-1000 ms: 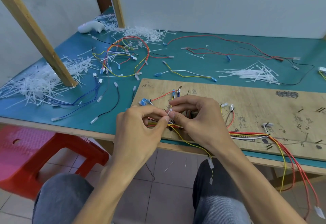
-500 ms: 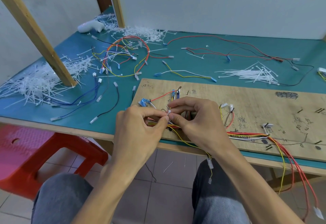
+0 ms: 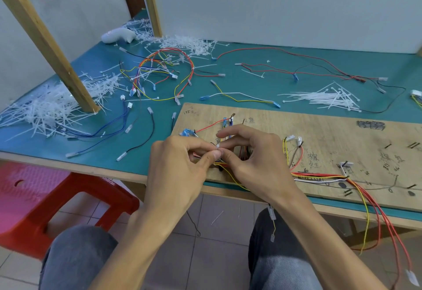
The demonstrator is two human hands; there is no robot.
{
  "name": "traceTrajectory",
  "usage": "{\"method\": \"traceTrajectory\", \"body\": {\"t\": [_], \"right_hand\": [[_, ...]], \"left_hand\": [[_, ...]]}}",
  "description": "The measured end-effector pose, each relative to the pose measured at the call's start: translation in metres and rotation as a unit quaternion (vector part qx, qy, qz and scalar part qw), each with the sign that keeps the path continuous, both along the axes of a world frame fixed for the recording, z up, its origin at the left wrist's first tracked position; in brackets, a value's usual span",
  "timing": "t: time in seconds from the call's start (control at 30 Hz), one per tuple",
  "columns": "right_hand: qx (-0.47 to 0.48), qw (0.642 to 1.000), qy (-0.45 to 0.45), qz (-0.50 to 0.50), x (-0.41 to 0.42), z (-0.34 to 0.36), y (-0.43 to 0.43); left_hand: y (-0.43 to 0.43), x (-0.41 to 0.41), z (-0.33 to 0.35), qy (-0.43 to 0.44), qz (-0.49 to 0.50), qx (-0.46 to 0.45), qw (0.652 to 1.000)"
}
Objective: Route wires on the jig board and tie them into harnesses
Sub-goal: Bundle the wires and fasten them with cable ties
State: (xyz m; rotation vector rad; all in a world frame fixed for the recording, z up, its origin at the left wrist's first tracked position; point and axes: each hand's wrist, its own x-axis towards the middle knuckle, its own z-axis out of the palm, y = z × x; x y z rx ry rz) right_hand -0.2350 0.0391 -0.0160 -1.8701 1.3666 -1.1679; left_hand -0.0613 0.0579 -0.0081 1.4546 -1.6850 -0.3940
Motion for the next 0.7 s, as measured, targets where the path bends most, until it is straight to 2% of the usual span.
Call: {"method": "traceTrajectory", "body": {"t": [0.13, 0.23, 0.43, 0.53, 0.7], "right_hand": [[-0.012, 1.0, -0.001, 0.012, 0.001, 0.002, 0.002], [-0.023, 0.999, 0.01, 0.024, 0.002, 0.002, 0.003], [-0.027, 0.999, 0.021, 0.041, 0.003, 0.005, 0.005], [-0.006, 0.999, 0.026, 0.04, 0.0, 0.005, 0.004], [0.013, 0.999, 0.005, 0.031, 0.001, 0.003, 0.002]], "left_hand": [[-0.008, 0.003, -0.003, 0.04, -0.003, 0.046, 0.998], [-0.017, 0.007, 0.0, 0.011, -0.019, 0.061, 0.998], [-0.036, 0.018, 0.013, -0.007, -0.101, 0.168, 0.981], [-0.044, 0.023, 0.015, 0.045, -0.139, 0.186, 0.972], [-0.045, 0.024, 0.018, 0.111, -0.145, 0.181, 0.967]]}}
